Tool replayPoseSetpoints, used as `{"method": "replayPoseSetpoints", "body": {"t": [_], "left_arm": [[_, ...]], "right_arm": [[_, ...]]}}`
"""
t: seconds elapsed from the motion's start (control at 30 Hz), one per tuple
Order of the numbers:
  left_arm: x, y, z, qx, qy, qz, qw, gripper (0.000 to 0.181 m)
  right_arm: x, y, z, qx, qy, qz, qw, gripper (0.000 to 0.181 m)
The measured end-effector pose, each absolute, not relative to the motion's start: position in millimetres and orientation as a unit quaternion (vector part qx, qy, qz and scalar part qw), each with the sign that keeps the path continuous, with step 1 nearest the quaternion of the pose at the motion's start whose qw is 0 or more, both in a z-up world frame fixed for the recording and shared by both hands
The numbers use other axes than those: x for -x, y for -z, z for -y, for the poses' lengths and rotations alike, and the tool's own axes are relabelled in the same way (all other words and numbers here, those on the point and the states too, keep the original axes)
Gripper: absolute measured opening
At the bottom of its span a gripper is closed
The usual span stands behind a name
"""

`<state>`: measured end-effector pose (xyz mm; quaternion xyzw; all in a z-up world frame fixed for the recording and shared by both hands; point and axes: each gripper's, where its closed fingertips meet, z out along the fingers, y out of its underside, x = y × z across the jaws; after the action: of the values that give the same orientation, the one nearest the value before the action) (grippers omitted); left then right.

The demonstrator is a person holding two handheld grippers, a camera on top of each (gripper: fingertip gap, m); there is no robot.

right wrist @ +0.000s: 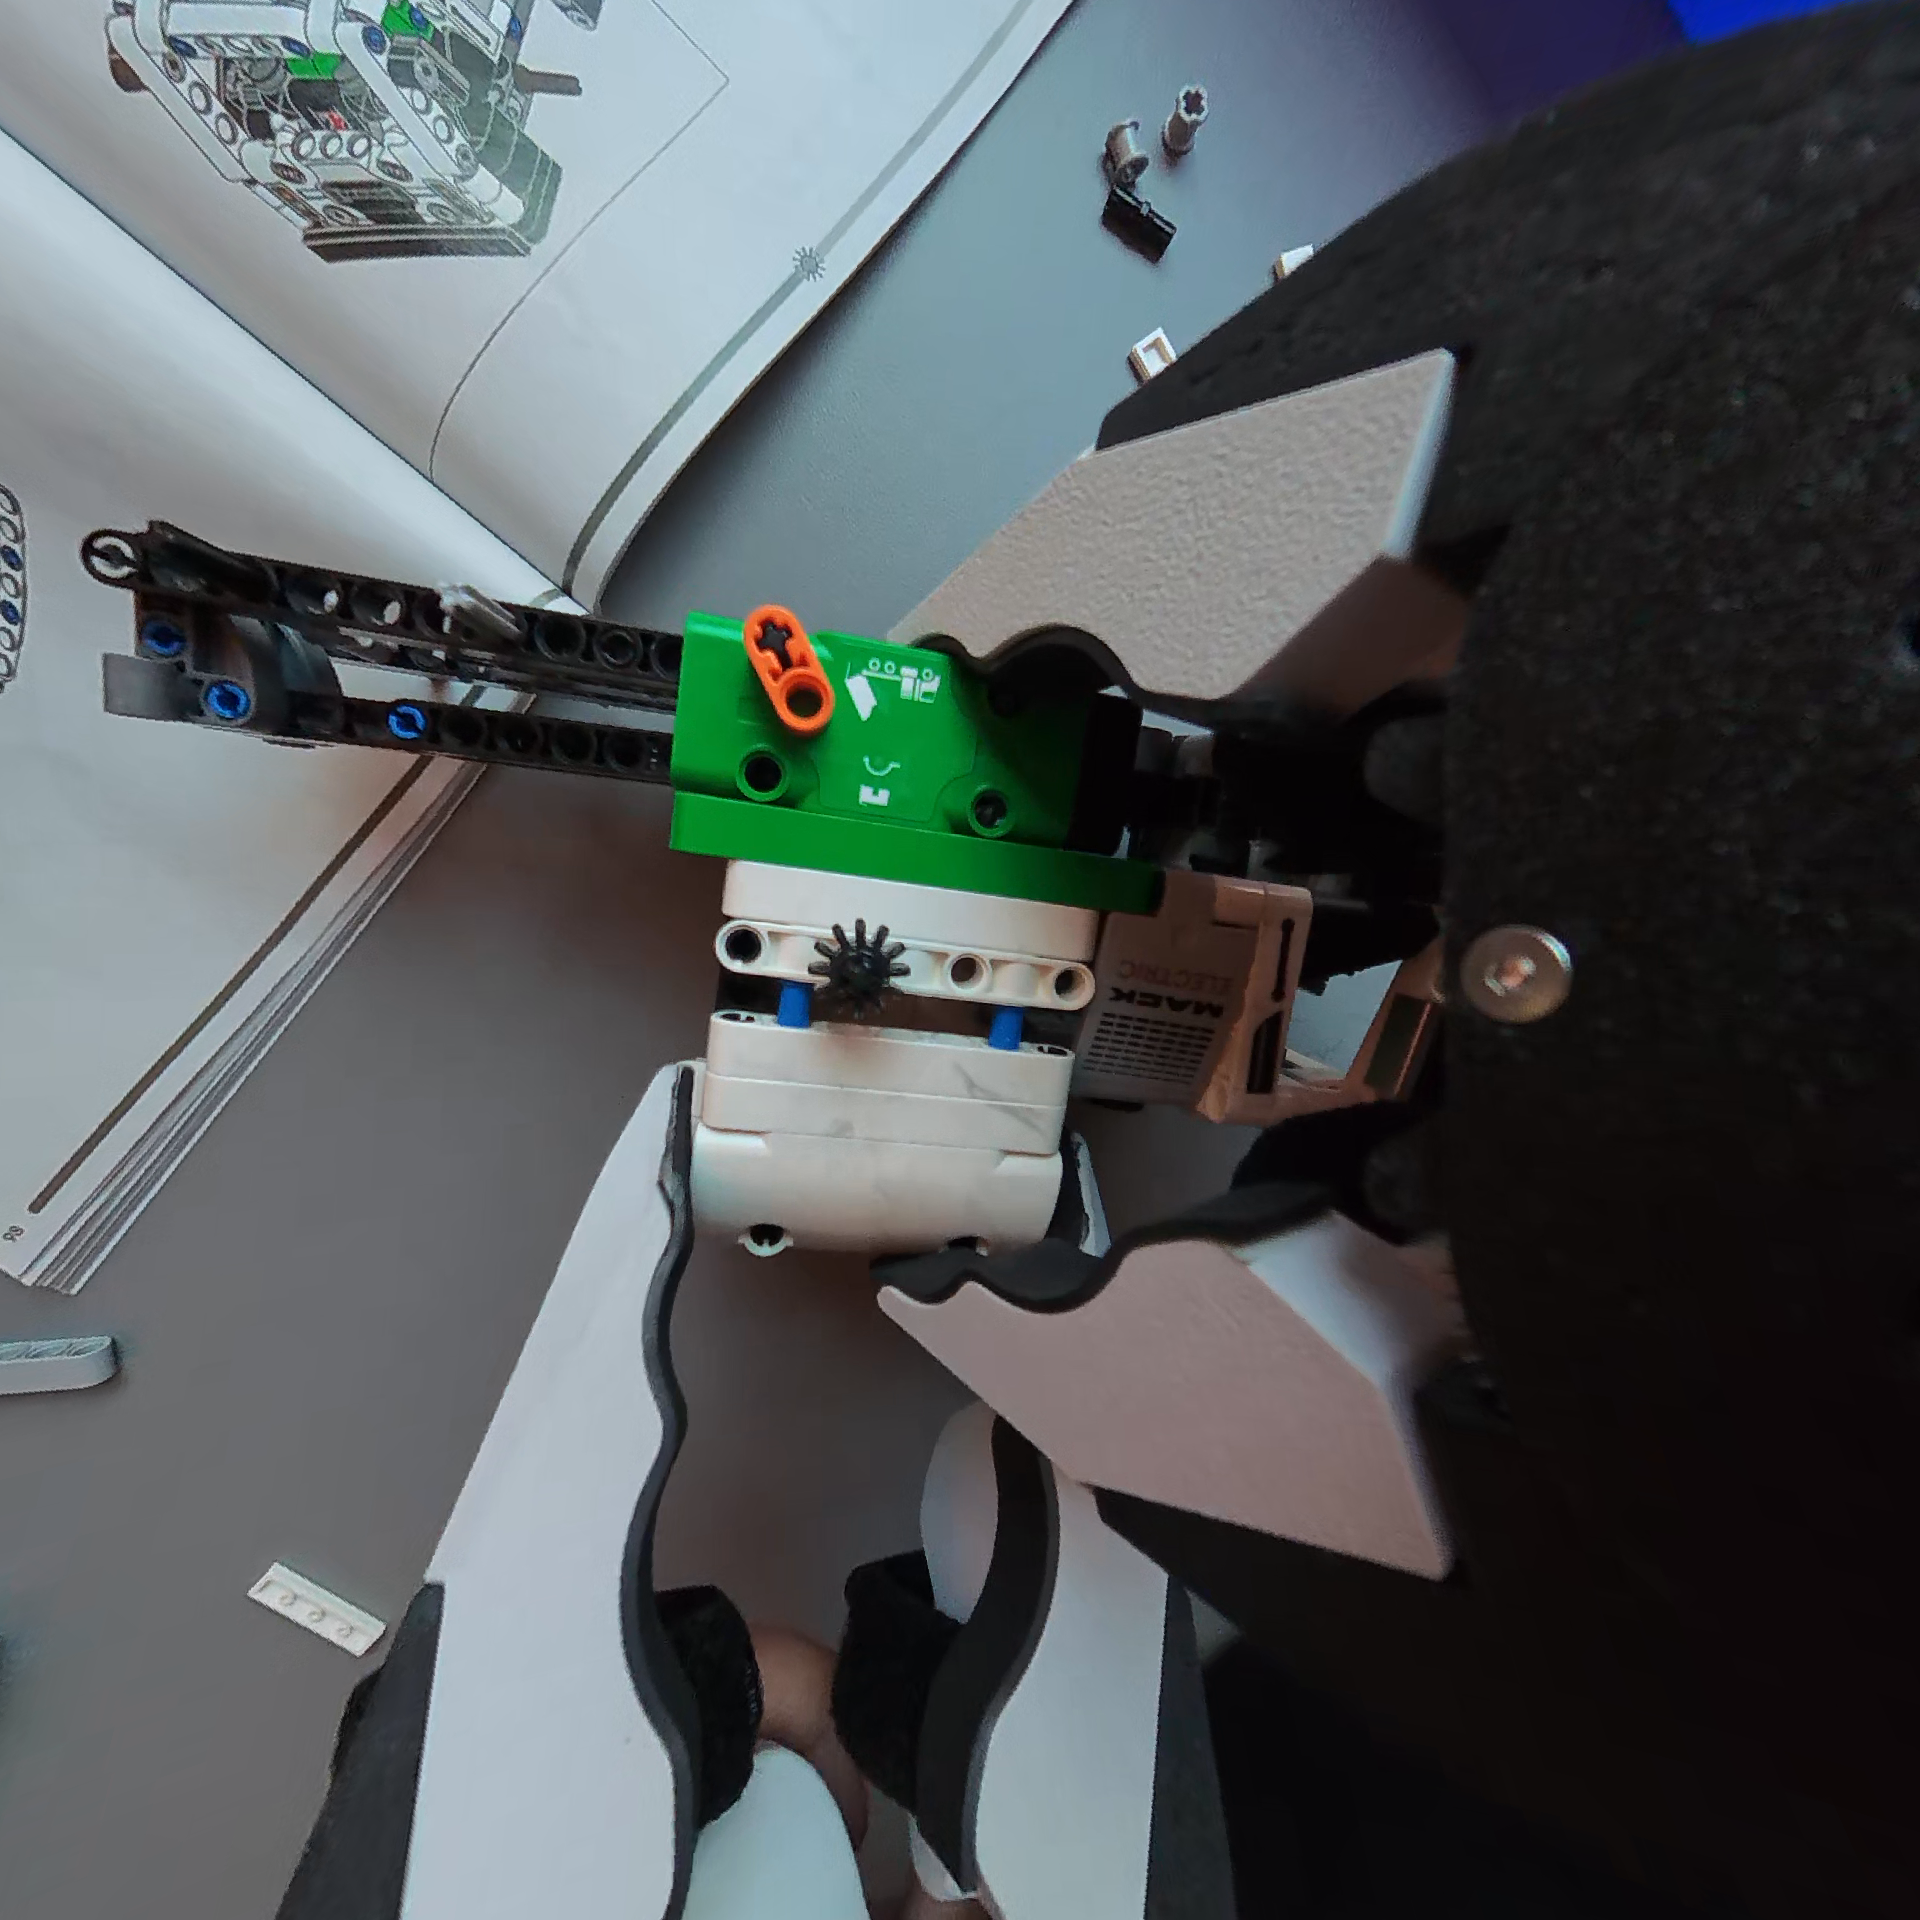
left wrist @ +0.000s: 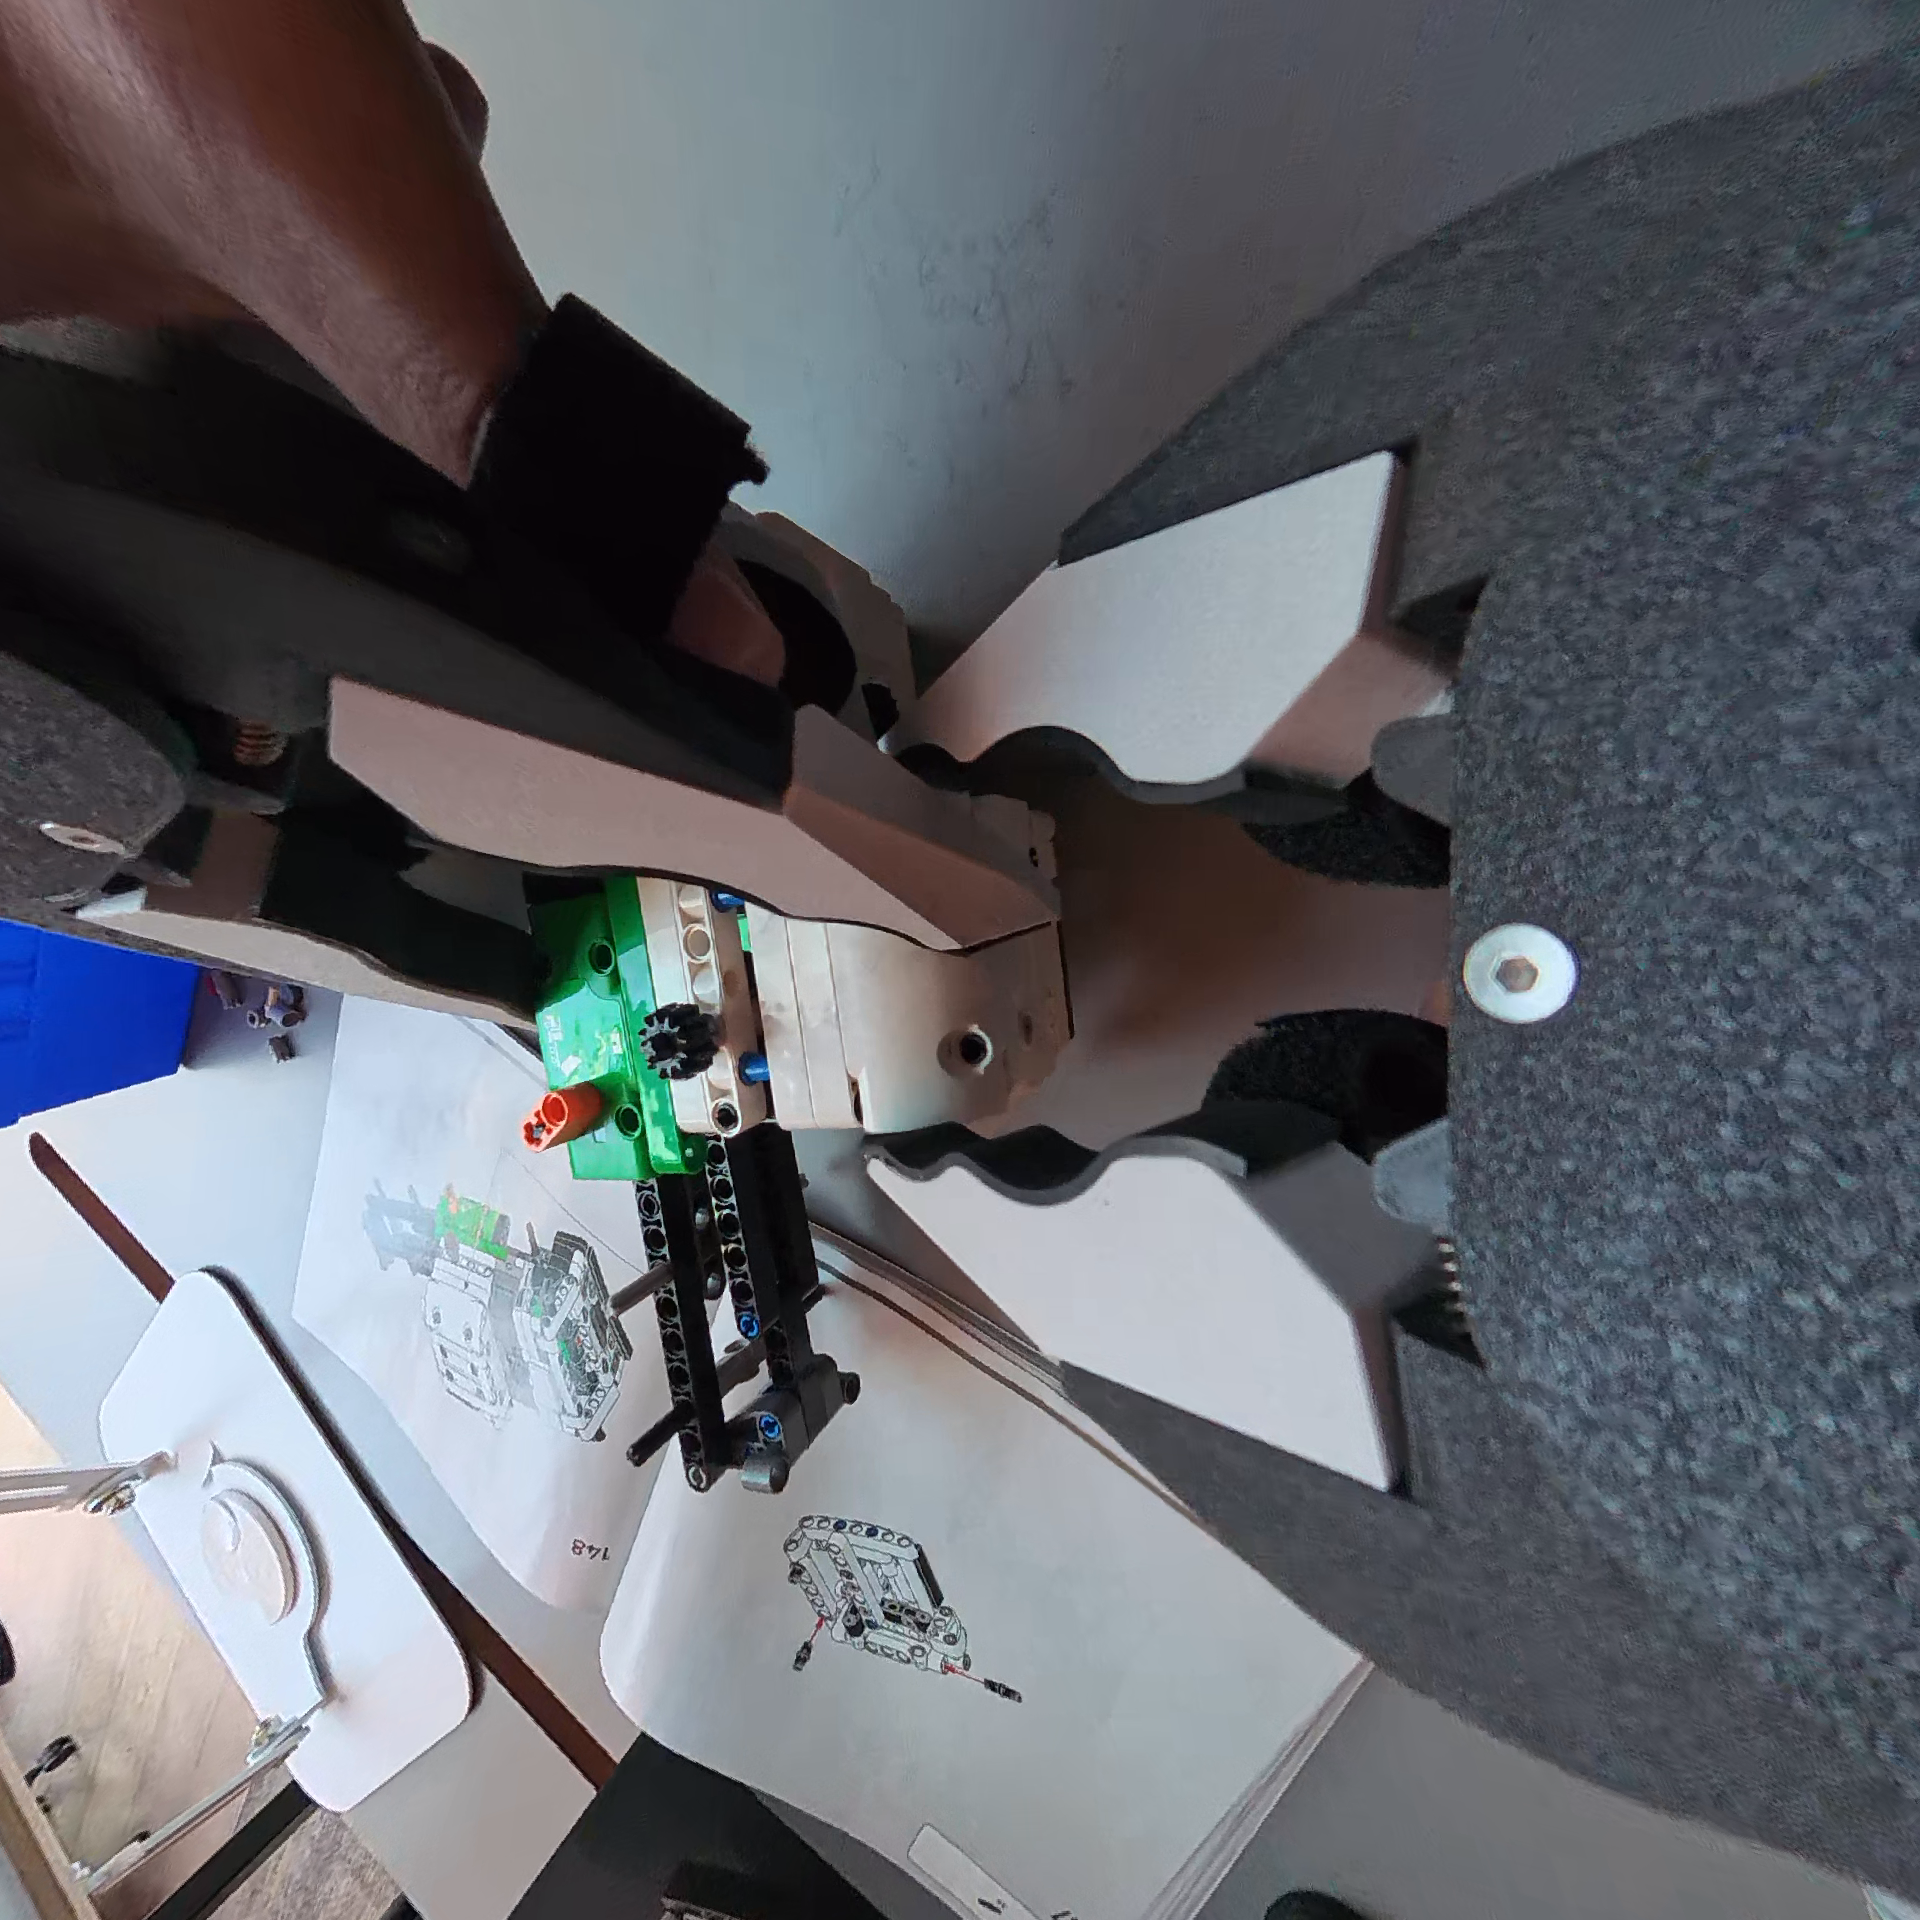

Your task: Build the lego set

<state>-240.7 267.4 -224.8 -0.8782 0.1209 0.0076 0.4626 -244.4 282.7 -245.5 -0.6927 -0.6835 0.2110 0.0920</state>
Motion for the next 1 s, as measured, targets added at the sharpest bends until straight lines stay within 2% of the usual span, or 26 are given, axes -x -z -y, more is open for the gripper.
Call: {"method": "replayPoseSetpoints", "body": {"t": [0.2, 0.3, 0.33, 1.0], "left_arm": [[240.5, 223.1, -268.6, 0.878, -0.004, -0.129, 0.462, 0.064], [239.8, 220.7, -271.6, 0.876, -0.009, -0.126, 0.466, 0.064], [239.6, 220.3, -272.2, 0.876, -0.011, -0.127, 0.465, 0.064], [236.1, 226.1, -275.4, 0.878, 0.002, -0.127, 0.462, 0.064]], "right_arm": [[244.5, 244.9, -282.8, 0.699, -0.212, 0.678, 0.079, 0.109], [247.4, 243.8, -283.2, 0.711, -0.221, 0.662, 0.078, 0.115], [247.5, 244.1, -286.4, 0.715, -0.218, 0.659, 0.083, 0.109], [246.3, 246.2, -289.6, 0.702, -0.196, 0.678, 0.098, 0.106]]}}
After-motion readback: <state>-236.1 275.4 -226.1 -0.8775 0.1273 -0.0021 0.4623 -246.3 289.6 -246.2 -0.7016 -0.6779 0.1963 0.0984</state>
